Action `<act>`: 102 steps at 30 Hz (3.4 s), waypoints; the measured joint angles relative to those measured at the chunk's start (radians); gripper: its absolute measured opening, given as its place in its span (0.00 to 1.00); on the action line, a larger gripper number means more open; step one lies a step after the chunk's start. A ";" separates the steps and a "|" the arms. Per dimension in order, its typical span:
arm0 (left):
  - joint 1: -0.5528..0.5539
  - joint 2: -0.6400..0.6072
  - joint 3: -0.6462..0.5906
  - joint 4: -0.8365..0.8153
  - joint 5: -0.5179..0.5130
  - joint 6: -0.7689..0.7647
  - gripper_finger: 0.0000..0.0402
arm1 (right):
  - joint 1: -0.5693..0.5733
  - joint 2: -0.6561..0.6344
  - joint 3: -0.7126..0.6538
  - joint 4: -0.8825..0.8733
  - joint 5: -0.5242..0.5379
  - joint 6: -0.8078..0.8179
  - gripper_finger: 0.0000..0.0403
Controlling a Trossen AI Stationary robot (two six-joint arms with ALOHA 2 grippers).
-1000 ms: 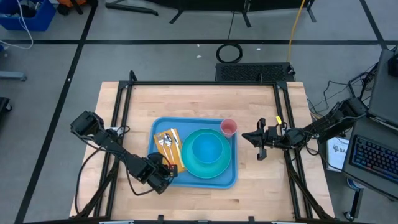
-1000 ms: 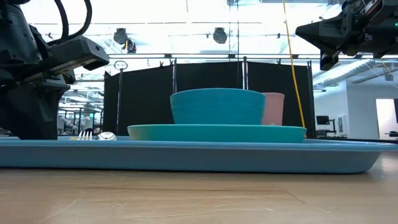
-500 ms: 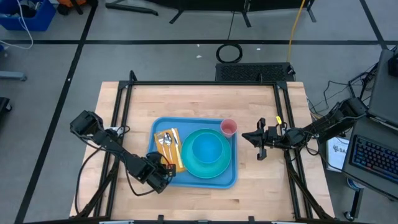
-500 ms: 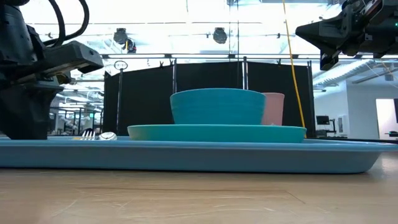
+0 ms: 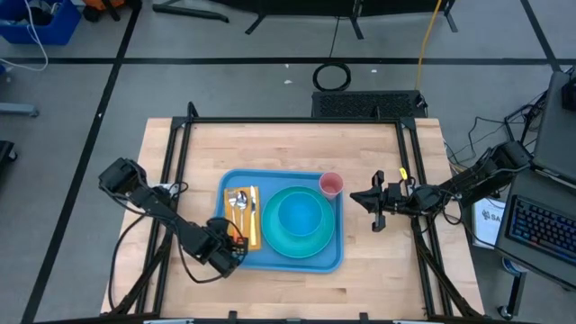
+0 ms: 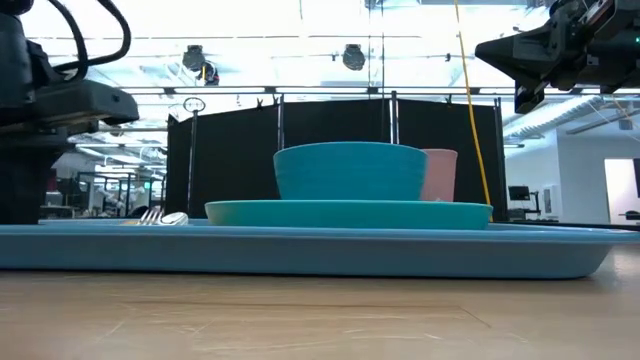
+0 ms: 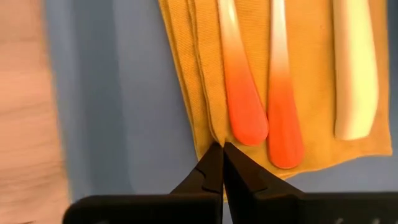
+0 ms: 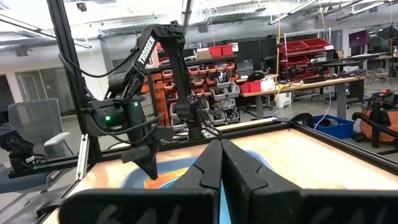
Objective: Set up tray
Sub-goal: Adjust the yellow napkin on the blue serving tray, then adjust the green plate on the blue serving tray
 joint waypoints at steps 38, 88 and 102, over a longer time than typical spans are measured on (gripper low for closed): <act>-0.033 -0.039 -0.001 -0.012 -0.008 0.031 0.22 | 0.000 0.000 0.000 0.000 0.000 0.000 0.00; 0.248 -0.041 0.109 0.310 -0.194 0.869 0.25 | 0.000 0.000 0.000 0.000 0.000 0.000 0.00; 0.300 0.035 0.109 0.379 -0.090 0.896 0.02 | 0.000 0.000 0.000 -0.001 0.000 0.000 0.00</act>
